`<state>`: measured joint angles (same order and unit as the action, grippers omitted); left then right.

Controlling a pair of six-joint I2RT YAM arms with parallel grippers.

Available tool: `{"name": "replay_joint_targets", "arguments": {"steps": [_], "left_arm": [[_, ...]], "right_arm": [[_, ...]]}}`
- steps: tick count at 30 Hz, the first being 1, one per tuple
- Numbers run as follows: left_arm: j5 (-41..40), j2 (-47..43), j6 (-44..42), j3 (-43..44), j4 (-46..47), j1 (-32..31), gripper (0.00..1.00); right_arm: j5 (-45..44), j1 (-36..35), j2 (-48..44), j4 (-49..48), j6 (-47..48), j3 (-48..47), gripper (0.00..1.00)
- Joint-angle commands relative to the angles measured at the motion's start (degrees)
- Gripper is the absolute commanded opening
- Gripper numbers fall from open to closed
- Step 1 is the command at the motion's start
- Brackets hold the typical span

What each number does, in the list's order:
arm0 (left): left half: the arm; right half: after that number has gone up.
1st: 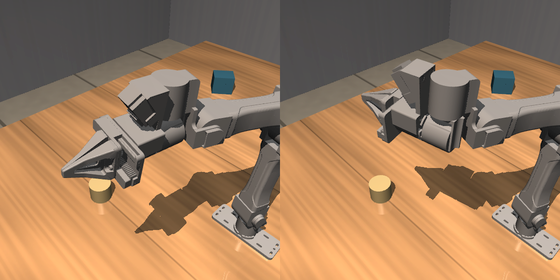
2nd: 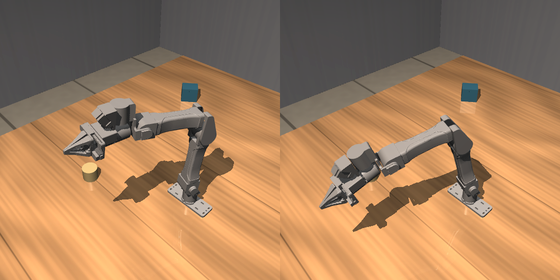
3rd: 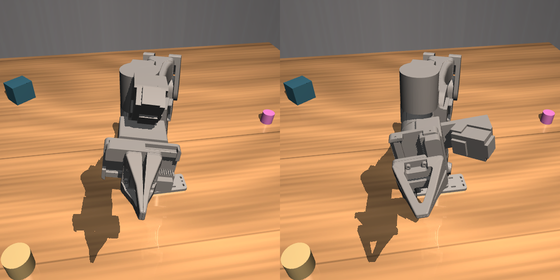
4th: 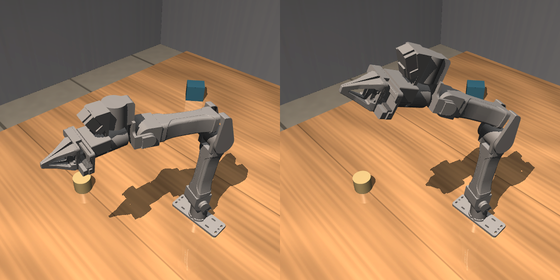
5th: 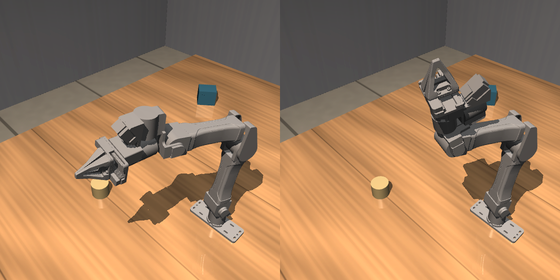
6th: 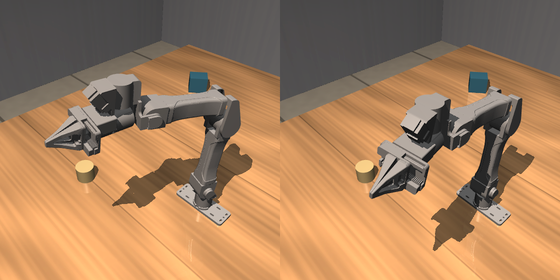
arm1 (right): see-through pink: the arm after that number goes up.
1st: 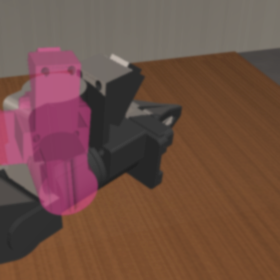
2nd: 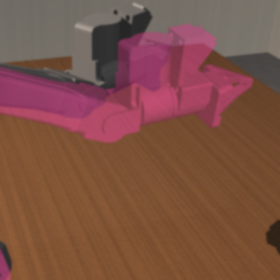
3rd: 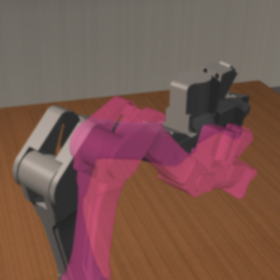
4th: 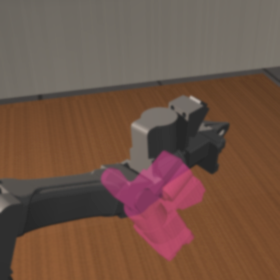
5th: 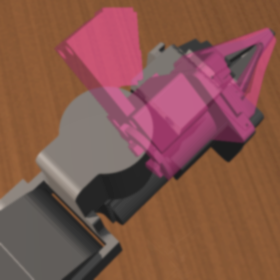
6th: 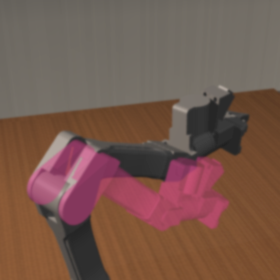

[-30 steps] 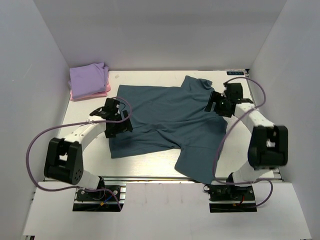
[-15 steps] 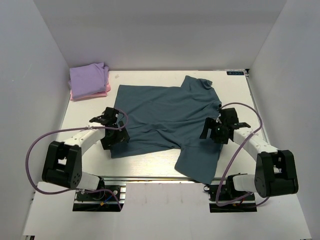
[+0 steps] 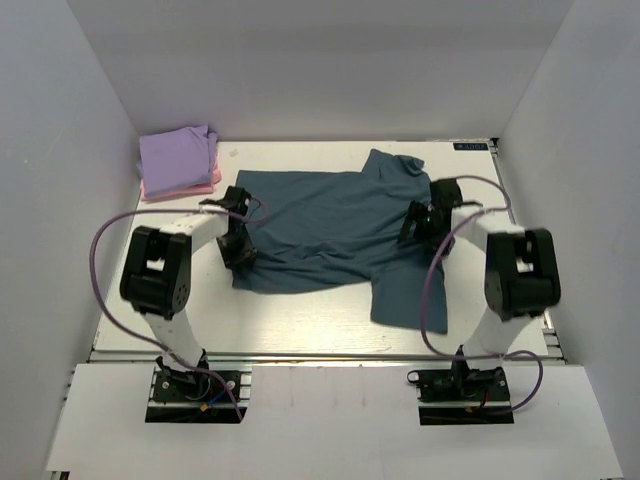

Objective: Fold and stack the t-shirts
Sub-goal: Flatten out the tshirt

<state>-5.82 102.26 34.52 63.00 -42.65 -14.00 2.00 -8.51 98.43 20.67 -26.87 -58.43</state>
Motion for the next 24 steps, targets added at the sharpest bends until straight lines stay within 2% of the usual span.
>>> {"name": "replay_joint_targets", "arguments": {"steps": [1, 3, 4, 5, 6, 7, 9, 11, 12, 13, 14, 16, 17, 19, 21, 24], "left_arm": [[0.2, 8.8, -1.0, 5.1, 5.2, 0.2, 0.46], [0.8, 11.3, -2.3, 8.1, 4.2, 0.2, 0.45], [0.8, 11.3, -2.4, 10.7, 3.3, 0.2, 0.45], [0.1, 11.3, -2.4, 11.7, 1.2, 0.2, 0.53], [-0.5, 11.3, -2.4, 12.2, 0.3, 0.2, 0.57], [-1.2, 8.9, -2.4, 12.2, -0.4, 0.2, 0.58], [-1.8, 5.3, -2.4, 10.8, -1.6, 0.2, 0.72], [-1.8, -2.9, -1.6, 3.7, -1.6, 0.2, 0.82], [-2.3, -6.0, -0.9, 3.7, -0.8, 0.2, 0.84], [-2.3, -9.0, -0.3, -1.1, -0.2, 0.2, 0.86], [-2.3, -11.8, -0.3, -3.4, 0.7, 0.2, 0.88], [-3.3, -17.6, 0.4, -8.1, 2.9, 0.2, 0.91], [-5.0, -18.5, 1.2, -8.7, 2.9, 0.2, 0.91], [-6.7, -18.5, 2.6, -8.7, 2.2, 0.2, 0.91], [-7.6, -17.9, 2.7, -8.7, 2.2, 0.2, 0.83], [-9.5, -15.1, 3.2, -7.3, 4.9, 0.8, 0.79]], "right_arm": [[-5.0, 2.8, 10.4, 1.2, 0.6, -8.9, 0.89], [-4.6, 3.5, 12.9, 4.0, 2.7, -13.8, 0.89], [-4.4, 4.2, 15.3, 4.7, 3.2, -19.6, 0.89], [-3.8, 4.2, 15.7, 6.3, 4.6, -21.4, 0.89], [-4.2, 4.3, 16.0, 6.8, 5.9, -24.5, 0.89], [-4.2, 4.3, 15.9, 7.5, 6.4, -26.5, 0.89], [-4.3, 4.2, 13.7, 8.3, 7.4, -27.3, 0.89], [-4.6, 3.9, 8.6, 8.3, 7.4, -23.9, 0.89], [-4.6, 3.9, 7.1, 8.0, 7.4, -22.2, 0.89], [-4.2, 3.8, 5.4, 5.9, 7.3, -20.3, 0.89], [-4.1, 3.8, -0.2, 5.1, 7.4, -14.1, 0.89], [-3.5, 3.6, -3.5, 3.7, 7.1, -10.3, 0.89], [-3.3, 3.8, -8.1, 3.7, 7.4, -5.9, 0.89], [-3.8, 3.5, -11.8, 5.0, 7.5, -2.9, 0.89], [-3.1, 3.3, -15.3, 6.6, 6.9, -0.6, 0.89], [1.5, 2.6, -18.9, 6.8, 7.4, 2.7, 0.89]]}}
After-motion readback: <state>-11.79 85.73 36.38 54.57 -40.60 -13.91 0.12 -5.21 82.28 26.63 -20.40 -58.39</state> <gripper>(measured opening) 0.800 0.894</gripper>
